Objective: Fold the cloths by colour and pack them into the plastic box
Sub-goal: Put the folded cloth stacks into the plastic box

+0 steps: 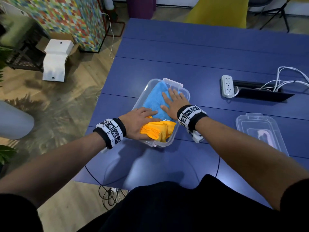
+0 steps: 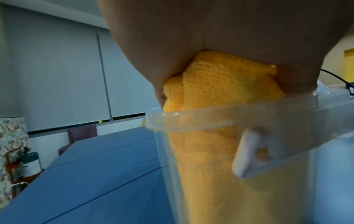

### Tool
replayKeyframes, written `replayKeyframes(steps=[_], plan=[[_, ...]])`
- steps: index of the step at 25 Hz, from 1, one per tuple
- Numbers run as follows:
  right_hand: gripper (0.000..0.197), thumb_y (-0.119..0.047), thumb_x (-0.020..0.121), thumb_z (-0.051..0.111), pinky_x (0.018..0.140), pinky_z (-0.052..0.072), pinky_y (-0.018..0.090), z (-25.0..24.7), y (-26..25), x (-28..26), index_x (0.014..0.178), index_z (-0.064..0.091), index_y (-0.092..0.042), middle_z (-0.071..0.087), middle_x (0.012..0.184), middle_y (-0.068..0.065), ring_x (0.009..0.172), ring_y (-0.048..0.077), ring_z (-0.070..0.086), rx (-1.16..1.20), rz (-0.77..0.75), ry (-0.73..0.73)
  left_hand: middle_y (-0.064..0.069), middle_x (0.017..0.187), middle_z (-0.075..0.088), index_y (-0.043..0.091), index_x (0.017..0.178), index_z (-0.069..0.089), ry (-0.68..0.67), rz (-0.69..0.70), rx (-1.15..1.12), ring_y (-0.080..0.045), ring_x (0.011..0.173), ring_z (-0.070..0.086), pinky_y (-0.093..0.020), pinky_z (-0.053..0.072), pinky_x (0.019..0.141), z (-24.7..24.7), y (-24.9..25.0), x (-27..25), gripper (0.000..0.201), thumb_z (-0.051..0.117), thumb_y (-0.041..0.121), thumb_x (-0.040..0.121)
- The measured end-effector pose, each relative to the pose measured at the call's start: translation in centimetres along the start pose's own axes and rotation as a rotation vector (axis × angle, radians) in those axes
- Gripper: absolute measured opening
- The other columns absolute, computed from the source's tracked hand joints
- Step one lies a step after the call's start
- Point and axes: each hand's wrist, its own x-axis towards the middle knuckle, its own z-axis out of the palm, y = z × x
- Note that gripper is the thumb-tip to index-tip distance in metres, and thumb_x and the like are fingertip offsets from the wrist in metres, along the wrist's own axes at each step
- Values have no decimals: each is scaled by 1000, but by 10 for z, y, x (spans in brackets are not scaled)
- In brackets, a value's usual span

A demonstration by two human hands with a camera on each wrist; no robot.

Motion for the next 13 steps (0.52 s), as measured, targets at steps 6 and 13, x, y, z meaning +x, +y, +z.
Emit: replayKeyframes(steps=[6,13], plan=[[63,-46,101,35,121,3,38,-17,6,7,154,12,-23,4,162,8,149,24,8,281,-80,3,-9,159,22,35,150,29,19,-151,-157,-33,146,19,-50,20,119,4,6,12,96,49,84,70],[37,-20,97,51,119,19,39,5,19,-32,134,55,-23,39,151,2,143,21,28,520,-94,299,-13,163,5,34,151,26,-47,-288,-351,-36,149,1,-45,5,121,6,43,38,97,56,75,69]])
